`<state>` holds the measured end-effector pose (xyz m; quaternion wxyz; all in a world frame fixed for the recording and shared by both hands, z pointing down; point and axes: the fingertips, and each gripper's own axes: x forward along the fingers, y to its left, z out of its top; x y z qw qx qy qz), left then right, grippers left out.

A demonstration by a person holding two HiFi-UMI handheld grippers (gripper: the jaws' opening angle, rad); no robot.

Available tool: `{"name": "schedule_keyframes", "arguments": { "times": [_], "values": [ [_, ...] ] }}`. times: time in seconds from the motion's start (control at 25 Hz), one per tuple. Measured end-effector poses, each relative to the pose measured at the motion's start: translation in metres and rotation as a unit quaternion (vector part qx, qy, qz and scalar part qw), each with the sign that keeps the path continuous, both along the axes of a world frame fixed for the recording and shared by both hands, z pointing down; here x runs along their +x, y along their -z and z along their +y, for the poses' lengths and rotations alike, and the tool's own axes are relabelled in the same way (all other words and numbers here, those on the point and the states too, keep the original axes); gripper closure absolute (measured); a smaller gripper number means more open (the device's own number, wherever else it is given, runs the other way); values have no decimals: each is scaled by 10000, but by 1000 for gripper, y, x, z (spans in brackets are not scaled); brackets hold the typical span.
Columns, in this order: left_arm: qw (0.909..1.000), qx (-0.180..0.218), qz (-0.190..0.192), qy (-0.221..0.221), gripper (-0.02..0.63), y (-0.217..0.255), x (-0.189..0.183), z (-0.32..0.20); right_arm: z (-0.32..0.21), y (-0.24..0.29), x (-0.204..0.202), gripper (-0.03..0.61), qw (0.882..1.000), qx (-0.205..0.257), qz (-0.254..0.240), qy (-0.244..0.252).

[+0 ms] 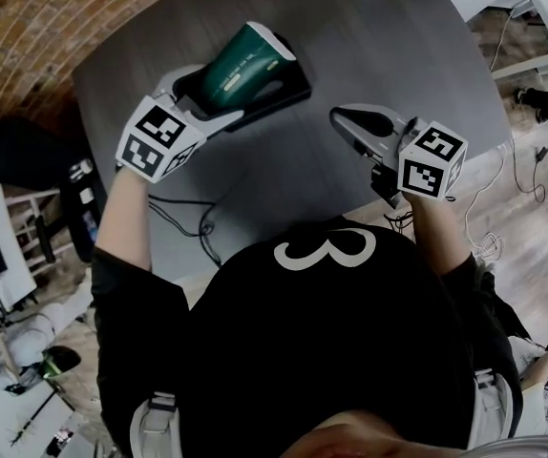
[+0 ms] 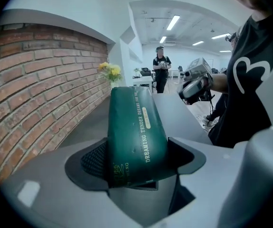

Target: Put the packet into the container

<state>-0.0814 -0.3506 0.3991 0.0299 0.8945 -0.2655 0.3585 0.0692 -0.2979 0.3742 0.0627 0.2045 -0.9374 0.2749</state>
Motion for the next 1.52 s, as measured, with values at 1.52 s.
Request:
{"name": "schedule_keyframes", "arguments": {
  "times": [1.52],
  "values": [
    [9915,-1084,-183,-699,144,-87,20,-15,-12,-29,18,577,9991,-381,162,-97]
  ]
}}
